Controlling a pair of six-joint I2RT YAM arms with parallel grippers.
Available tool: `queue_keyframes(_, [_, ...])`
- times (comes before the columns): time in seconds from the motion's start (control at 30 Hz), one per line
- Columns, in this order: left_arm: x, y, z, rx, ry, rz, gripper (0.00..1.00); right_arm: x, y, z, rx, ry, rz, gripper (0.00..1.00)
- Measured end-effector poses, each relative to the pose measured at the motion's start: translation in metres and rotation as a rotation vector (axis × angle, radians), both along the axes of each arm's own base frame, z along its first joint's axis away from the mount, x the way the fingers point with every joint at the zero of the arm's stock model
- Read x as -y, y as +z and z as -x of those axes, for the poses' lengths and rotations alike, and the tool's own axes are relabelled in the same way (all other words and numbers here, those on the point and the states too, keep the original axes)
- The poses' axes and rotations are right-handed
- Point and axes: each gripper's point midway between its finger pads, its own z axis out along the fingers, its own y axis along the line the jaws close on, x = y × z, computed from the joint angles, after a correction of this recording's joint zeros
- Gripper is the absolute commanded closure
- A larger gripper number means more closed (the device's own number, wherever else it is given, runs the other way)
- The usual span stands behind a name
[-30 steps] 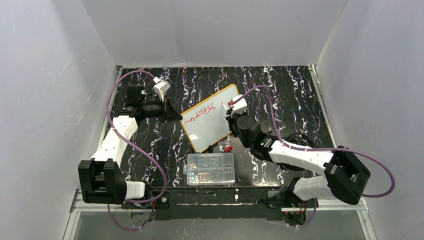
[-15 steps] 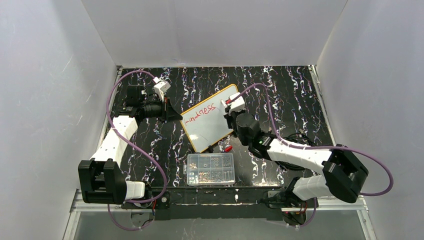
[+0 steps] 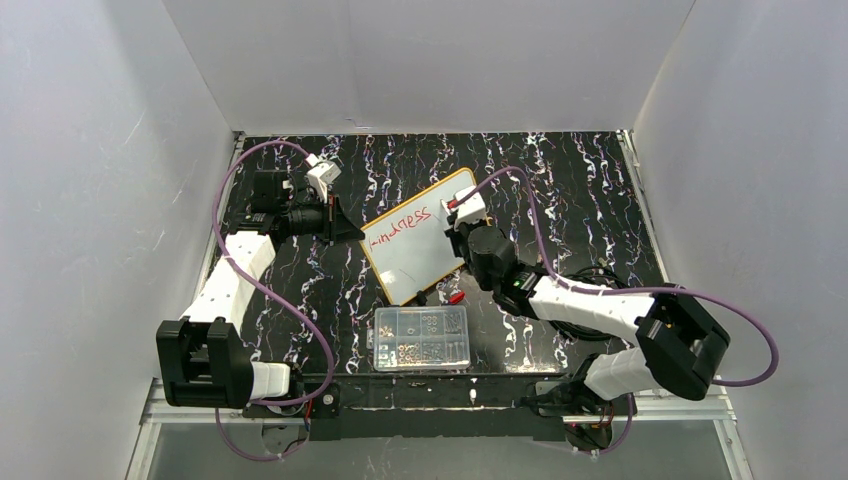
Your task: Write a sentence on the whiteboard
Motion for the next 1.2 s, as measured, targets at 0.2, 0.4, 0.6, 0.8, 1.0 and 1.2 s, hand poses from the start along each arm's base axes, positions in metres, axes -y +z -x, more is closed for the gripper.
queue_keyframes(0.2, [0.0, 0.0, 0.0, 0.0, -0.001, 0.0, 1.0, 0.007, 0.013, 0.0, 0.026, -0.021, -0.013, 0.99])
queue_keyframes(0.4, [0.0, 0.0, 0.0, 0.0, -0.001, 0.001, 1.0, 0.01, 0.015, -0.002, 0.031, -0.03, -0.013, 0.99])
queue_keyframes(0.6, [0.0, 0.0, 0.0, 0.001, -0.001, 0.001, 1.0, 0.01, 0.009, -0.004, 0.023, -0.033, -0.001, 0.99])
queue_keyframes(0.8, [0.0, 0.0, 0.0, 0.001, -0.001, 0.001, 1.0, 0.01, 0.001, -0.006, 0.009, -0.034, 0.015, 0.99])
queue_keyframes(1.0, [0.0, 0.0, 0.0, 0.001, -0.001, 0.001, 1.0, 0.009, -0.001, -0.006, 0.005, -0.033, 0.014, 0.99])
queue_keyframes(1.2, [0.0, 0.0, 0.0, 0.0, -0.001, 0.001, 1.0, 0.012, -0.009, -0.003, -0.018, -0.033, 0.014, 0.99])
